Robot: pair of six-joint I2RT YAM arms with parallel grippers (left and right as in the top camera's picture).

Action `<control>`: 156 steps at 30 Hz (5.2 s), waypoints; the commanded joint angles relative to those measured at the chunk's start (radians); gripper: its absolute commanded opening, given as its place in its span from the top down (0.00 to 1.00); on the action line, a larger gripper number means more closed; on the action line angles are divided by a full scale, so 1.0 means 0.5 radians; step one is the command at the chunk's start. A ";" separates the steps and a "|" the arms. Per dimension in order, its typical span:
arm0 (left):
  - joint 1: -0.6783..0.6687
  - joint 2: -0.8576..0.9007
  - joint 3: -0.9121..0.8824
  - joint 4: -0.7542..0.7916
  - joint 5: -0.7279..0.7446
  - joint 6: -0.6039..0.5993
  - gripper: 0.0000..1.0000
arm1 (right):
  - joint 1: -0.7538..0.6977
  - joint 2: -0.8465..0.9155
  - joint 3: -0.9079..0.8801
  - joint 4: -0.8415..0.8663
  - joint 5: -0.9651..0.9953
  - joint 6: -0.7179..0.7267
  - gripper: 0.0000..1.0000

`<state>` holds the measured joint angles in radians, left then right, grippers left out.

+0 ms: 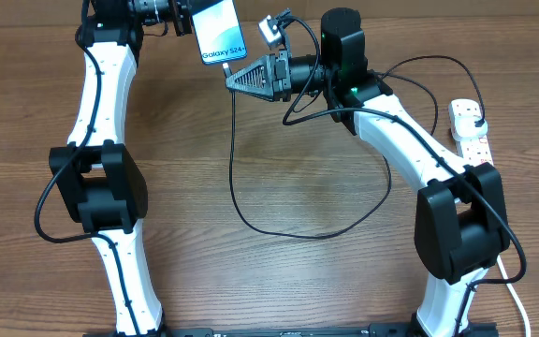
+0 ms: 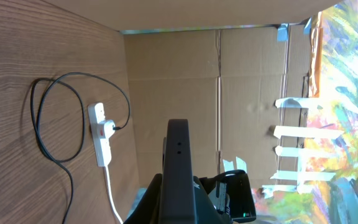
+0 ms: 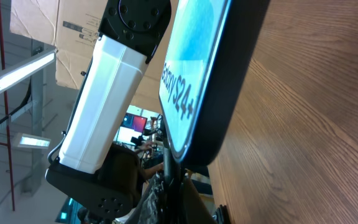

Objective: Plug charger to phone and switch on socket
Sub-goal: 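Push the plug into the phone's port with the right gripper, then open the right gripper and withdraw it to the right, then lower the plugged phone toward the table with the left gripper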

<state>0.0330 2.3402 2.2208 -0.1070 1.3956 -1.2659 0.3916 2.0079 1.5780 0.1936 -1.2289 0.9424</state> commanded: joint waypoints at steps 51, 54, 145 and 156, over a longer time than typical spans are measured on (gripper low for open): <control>-0.064 -0.013 0.044 0.015 0.142 0.117 0.96 | -0.010 -0.005 0.029 0.269 0.367 0.313 0.96; -0.078 -0.013 0.044 0.014 0.148 0.116 0.96 | -0.012 -0.005 0.029 0.269 0.396 0.306 0.96; -0.421 -0.011 -0.128 -1.492 -0.871 1.769 0.96 | -0.356 -0.005 0.024 -2.396 2.109 -1.064 0.00; -0.500 -0.011 -0.623 -1.089 -0.929 1.508 0.96 | -0.356 -0.005 0.024 -2.384 2.088 -1.064 0.00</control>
<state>-0.2276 2.3417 1.9602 -0.6853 0.9298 -0.4515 0.2104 2.0087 1.5818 -1.0042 -0.1791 0.4171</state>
